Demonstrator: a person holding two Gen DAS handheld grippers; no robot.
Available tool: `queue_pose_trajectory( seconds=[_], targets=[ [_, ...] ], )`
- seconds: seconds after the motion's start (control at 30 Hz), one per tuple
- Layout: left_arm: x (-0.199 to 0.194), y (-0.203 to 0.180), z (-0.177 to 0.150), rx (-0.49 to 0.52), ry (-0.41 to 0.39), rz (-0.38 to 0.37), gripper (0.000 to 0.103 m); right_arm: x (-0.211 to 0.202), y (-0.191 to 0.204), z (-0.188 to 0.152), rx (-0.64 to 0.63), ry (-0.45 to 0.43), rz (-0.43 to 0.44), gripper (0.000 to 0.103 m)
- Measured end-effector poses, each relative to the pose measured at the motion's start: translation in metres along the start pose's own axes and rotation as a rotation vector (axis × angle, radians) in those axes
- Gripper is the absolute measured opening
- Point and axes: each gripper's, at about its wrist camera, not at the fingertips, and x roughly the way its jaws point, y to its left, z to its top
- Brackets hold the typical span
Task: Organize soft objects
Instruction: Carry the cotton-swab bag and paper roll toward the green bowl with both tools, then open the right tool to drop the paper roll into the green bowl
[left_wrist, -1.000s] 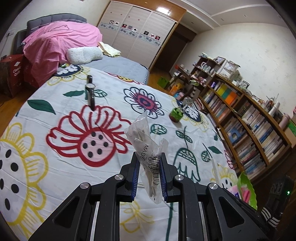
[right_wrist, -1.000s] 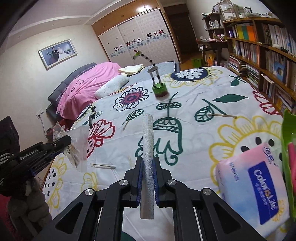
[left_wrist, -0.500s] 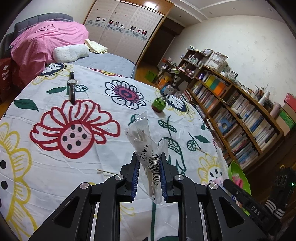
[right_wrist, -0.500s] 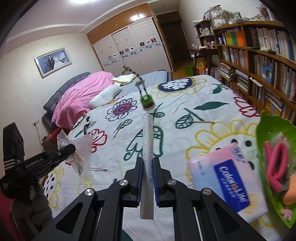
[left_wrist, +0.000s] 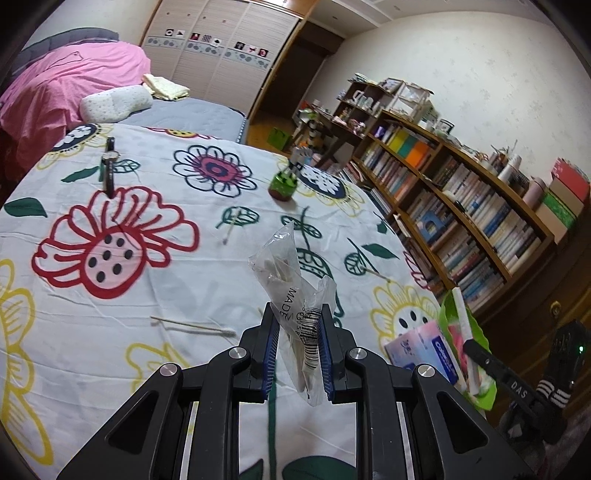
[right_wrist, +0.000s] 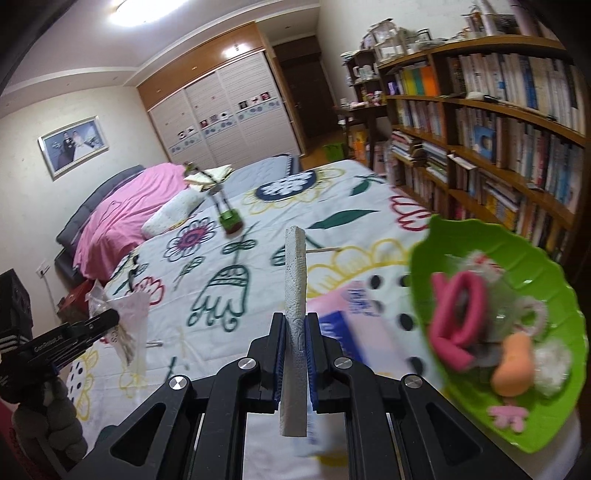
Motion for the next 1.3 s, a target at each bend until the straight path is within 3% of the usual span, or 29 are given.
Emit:
queue_pose_trajectory(
  seconds=[0.23, 0.67, 1.3],
  targets=[
    [0.008, -0.018, -0.012, 0.029, 0.047, -0.024, 0.021, -0.017, -0.037, 0.001, 0.044, -0.031, -0.081, 0.011],
    [0.009, -0.060, -0.015, 0.100, 0.067, -0.061, 0.021, -0.036, -0.079, -0.003, 0.097, -0.064, -0.152, 0.011],
    [0.036, -0.186, -0.026, 0.316, 0.134, -0.148, 0.021, -0.052, -0.146, -0.018, 0.108, -0.065, -0.229, 0.011]
  ],
)
